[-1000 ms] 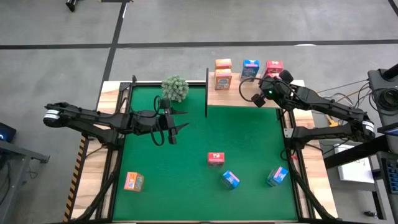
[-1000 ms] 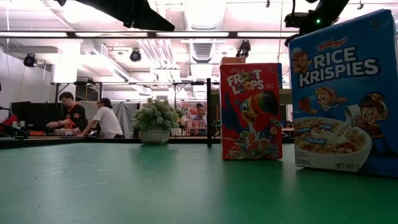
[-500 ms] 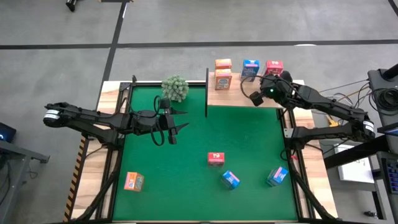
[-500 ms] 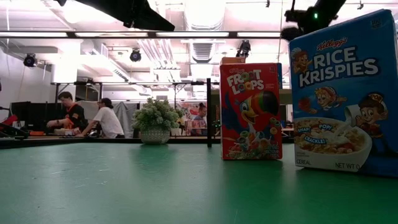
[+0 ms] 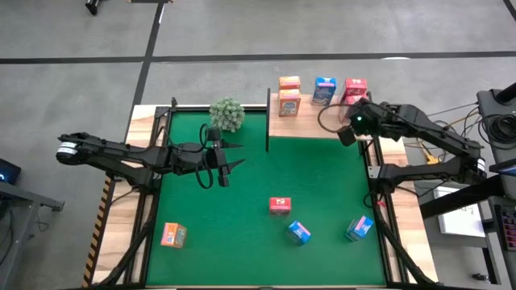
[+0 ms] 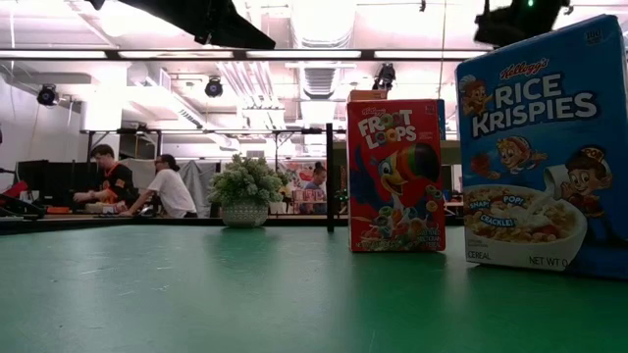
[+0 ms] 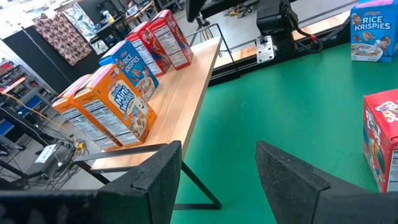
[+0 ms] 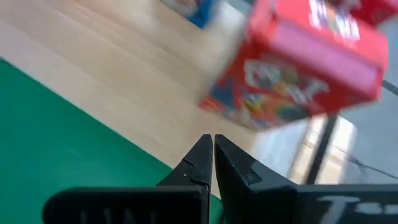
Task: Stack cereal on shelf
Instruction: Put the left red cereal box on the shelf
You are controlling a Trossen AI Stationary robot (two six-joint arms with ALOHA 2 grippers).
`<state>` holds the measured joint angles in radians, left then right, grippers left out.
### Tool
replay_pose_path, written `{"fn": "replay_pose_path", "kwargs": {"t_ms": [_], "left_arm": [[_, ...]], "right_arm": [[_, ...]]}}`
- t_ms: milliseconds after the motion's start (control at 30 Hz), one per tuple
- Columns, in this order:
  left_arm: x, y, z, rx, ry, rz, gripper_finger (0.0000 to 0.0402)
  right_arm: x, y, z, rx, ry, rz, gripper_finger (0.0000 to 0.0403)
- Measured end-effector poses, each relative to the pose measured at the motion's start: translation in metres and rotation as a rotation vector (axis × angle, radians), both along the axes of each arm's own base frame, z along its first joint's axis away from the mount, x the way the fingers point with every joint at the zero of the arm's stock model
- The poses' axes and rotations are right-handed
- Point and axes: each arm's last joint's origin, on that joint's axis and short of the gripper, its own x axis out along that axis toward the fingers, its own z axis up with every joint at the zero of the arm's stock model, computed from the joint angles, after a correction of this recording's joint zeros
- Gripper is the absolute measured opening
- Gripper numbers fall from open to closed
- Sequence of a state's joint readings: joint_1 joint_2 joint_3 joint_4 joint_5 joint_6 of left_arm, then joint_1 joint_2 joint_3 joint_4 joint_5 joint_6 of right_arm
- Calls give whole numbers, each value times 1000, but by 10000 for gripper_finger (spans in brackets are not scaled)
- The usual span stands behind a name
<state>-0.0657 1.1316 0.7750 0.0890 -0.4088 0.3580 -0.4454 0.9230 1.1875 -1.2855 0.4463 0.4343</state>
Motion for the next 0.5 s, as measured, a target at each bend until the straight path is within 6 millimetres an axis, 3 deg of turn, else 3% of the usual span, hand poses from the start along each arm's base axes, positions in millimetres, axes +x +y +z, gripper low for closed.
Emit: {"fn": "replay_pose_path", "kwargs": {"t_ms": [300, 500], "left_arm": [[0, 0, 0, 0, 2, 0, 190], [0, 0, 0, 0, 1, 0, 190]], "right_arm": [[11, -9, -43, -101, 57, -76, 9], [12, -13, -53, -212, 115, -128, 9]]}}
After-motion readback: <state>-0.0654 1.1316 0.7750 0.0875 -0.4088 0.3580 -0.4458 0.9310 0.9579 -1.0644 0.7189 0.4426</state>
